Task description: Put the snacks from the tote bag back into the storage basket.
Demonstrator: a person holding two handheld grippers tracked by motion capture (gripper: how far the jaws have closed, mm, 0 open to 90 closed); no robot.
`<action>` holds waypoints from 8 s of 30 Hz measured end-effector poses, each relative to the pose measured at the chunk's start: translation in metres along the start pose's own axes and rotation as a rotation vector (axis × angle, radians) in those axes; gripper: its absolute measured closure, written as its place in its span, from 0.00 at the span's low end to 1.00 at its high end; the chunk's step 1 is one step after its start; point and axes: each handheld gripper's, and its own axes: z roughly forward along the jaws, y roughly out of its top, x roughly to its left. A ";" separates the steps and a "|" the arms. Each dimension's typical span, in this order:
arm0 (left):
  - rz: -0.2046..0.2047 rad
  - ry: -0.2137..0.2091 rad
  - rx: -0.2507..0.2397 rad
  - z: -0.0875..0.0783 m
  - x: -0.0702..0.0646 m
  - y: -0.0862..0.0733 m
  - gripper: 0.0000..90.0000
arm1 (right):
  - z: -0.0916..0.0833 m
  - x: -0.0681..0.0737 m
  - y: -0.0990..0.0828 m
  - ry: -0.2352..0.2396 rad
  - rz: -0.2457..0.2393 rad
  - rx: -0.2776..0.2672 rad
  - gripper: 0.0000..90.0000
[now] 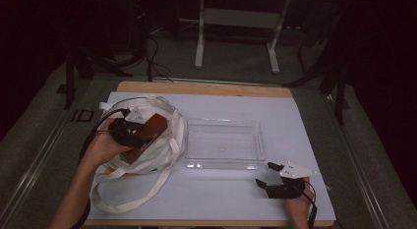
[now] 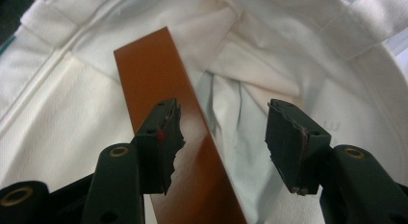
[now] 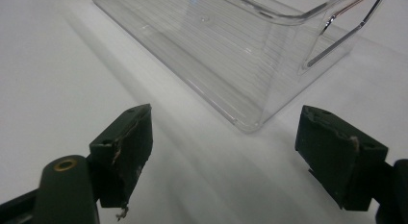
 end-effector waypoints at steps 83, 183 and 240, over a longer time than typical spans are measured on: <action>-0.120 -0.087 0.554 0.041 0.020 -0.036 0.42 | 0.001 0.000 0.000 0.007 -0.006 0.004 0.23; 0.135 0.008 0.321 -0.026 0.013 -0.029 0.48 | 0.000 0.000 0.000 0.009 -0.009 0.005 0.23; 0.144 -0.031 0.144 -0.071 0.014 -0.013 0.48 | 0.001 0.000 0.000 0.009 -0.012 0.004 0.23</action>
